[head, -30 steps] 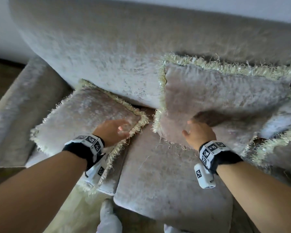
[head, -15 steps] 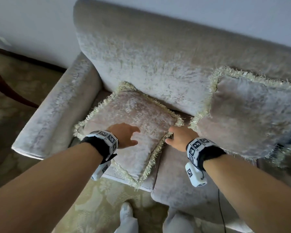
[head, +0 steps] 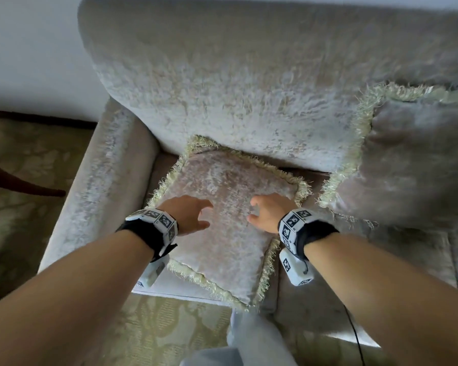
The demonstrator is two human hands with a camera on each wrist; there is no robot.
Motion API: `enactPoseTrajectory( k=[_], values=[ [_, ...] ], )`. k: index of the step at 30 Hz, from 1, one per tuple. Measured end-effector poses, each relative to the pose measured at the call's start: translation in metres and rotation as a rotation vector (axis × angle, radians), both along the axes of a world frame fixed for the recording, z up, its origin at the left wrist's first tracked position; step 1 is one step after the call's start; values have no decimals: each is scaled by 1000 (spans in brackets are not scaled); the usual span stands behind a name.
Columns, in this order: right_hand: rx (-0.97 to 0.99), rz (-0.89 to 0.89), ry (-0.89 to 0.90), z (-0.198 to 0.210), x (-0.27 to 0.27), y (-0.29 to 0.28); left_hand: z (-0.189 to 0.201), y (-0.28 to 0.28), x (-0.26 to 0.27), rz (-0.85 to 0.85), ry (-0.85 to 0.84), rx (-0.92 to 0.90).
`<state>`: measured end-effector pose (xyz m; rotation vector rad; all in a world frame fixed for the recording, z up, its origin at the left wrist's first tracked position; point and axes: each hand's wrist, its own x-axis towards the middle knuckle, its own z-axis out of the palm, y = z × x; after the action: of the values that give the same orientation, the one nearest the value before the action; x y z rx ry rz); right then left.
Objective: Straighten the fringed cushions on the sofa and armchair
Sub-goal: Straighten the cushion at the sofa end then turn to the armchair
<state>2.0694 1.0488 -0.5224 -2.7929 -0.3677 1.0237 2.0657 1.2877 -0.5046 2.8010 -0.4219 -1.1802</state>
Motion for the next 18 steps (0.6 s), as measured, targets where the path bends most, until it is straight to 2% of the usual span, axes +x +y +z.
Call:
enactPoseTrajectory(
  k=[6, 9, 11, 14, 18],
  values=[
    [34, -85, 21, -47, 29, 4, -48, 18, 38, 61, 21, -93],
    [111, -209, 45, -66, 29, 6, -75, 33, 52, 60, 46, -113],
    [118, -331, 13, -89, 21, 5, -96, 45, 62, 94, 63, -150],
    [217, -632, -26, -127, 1, 8, -133, 61, 74, 180, 60, -243],
    [251, -937, -95, -165, -24, 20, -180, 85, 80, 398, -116, -368]
  ],
)
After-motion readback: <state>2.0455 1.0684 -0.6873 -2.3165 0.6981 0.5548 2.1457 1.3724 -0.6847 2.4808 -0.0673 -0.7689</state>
